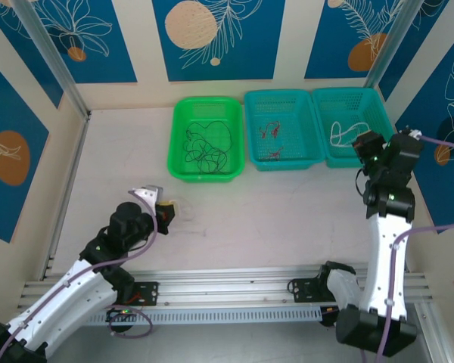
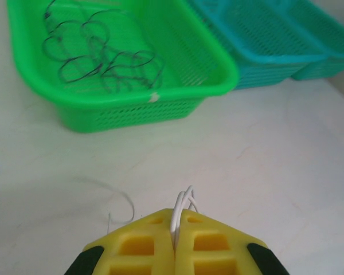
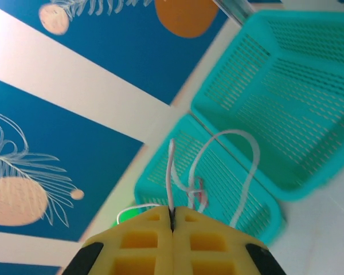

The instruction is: Untangle the cables

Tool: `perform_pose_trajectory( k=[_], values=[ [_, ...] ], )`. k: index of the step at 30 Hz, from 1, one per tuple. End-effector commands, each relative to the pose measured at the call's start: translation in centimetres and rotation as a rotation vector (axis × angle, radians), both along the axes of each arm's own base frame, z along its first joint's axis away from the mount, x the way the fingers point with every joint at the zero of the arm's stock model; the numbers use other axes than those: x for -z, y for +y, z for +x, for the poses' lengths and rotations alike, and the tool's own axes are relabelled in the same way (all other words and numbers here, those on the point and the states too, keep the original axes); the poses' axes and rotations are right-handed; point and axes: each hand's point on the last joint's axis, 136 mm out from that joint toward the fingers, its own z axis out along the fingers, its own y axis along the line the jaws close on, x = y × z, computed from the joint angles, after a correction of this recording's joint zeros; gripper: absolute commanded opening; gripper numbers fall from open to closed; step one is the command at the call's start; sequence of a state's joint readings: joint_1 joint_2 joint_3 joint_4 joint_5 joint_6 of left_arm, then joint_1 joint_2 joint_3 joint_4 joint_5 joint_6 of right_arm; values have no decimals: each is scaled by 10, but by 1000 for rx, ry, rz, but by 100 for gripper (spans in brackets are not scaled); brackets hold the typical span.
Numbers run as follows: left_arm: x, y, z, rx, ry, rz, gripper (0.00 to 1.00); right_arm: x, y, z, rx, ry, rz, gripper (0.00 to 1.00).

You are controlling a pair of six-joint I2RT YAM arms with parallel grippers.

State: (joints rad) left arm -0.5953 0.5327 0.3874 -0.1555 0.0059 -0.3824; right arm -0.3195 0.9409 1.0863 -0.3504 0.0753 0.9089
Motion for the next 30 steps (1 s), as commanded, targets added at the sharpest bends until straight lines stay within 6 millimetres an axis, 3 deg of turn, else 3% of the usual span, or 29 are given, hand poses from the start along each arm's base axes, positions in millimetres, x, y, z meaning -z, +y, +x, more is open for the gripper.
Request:
perform_pose_trajectory(
  k=[1,6,9,14,18,22,23,30],
  values=[
    [-18,-15,-5,93,-60,-61,0,-17,-8,37,-96,-156,19,0],
    [-12,-21,-9,127,-59,-97,0,11,-40,94,-152,-216,-1,0],
    [-10,-23,-8,138,-63,-95,0,48,-56,130,-177,-142,24,0],
    [-12,-26,-10,163,-79,-94,0,120,-90,167,-77,57,83,2],
    [-13,-27,-11,173,-83,-99,0,154,-94,180,-71,275,80,57],
    [-15,-27,-11,170,-80,-106,0,144,-84,165,-20,311,48,78],
    [-18,-28,-11,170,-83,-113,0,137,-79,159,-15,301,31,93],
    [-39,-32,-10,177,-96,-162,0,97,-15,116,-188,176,-17,91]
  ],
)
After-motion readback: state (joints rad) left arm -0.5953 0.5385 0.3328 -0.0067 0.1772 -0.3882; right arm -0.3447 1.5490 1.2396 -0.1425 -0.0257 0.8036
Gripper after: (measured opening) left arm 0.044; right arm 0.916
